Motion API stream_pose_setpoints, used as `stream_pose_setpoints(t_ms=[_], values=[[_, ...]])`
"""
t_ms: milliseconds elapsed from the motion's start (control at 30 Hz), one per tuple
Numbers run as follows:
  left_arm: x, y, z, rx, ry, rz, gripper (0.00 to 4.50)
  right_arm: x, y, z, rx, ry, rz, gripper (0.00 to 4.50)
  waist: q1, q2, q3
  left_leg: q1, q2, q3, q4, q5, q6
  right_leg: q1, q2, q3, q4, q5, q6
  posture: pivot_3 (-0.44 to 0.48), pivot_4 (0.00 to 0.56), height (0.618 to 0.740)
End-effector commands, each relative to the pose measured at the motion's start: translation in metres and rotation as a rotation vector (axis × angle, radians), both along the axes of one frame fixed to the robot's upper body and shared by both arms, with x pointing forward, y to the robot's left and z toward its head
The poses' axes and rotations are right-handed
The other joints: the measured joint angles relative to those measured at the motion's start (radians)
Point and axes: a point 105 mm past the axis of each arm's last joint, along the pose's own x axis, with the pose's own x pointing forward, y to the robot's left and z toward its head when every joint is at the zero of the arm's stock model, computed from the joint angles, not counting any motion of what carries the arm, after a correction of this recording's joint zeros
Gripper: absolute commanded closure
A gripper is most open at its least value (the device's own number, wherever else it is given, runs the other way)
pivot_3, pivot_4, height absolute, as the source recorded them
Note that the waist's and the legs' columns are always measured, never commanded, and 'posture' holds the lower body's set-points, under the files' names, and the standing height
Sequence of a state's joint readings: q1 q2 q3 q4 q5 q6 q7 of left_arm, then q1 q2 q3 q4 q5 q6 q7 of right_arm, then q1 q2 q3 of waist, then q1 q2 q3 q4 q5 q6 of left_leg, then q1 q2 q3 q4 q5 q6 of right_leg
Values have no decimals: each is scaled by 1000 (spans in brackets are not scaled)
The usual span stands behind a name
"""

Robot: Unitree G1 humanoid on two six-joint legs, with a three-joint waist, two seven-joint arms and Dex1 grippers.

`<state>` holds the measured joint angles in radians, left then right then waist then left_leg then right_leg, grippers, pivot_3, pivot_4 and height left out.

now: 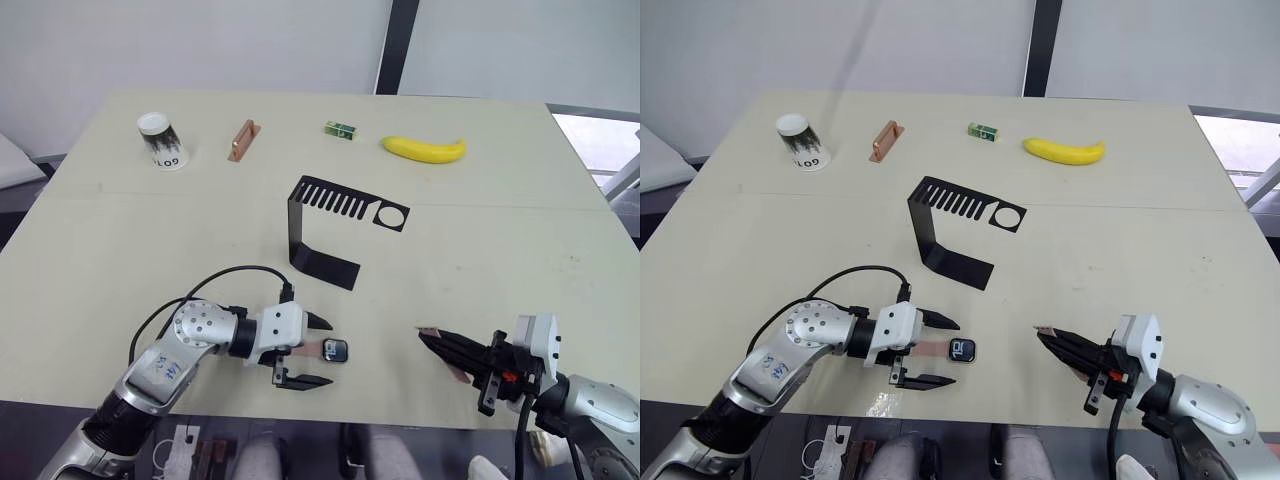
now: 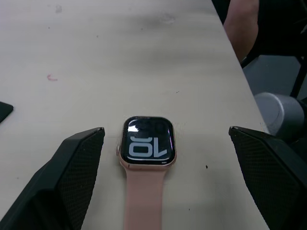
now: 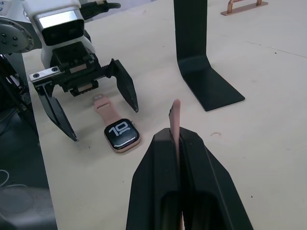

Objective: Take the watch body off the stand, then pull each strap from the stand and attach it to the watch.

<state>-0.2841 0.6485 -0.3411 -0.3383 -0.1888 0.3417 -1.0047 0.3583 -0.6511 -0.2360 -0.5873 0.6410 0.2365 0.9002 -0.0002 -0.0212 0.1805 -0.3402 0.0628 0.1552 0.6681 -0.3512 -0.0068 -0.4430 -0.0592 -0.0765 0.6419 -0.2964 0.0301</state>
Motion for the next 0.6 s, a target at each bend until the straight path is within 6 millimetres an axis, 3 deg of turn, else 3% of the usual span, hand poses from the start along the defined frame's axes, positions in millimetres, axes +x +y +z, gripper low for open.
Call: stream_pose_setpoints(t_ms=[33,233,600], values=[[2,-5,-7,11,-24,35,25,-9,8,5,-22,-34,67,4500,0,0,0,0,0,0,0,0,0,0,0,0,0,0,0,0,150,740],[5,-12,-15,15,2,44,25,-12,10,6,-39,-42,84,4500,-1,0,0,2,0,1,0,0,0,0,0,1,1,0,0,0,150,740],[5,-7,-35,56,41,80,25,-8,11,10,-32,-52,67,4500,0,-1,-1,5,0,1,0,0,0,4,0,1,1,0,0,0,150,740]])
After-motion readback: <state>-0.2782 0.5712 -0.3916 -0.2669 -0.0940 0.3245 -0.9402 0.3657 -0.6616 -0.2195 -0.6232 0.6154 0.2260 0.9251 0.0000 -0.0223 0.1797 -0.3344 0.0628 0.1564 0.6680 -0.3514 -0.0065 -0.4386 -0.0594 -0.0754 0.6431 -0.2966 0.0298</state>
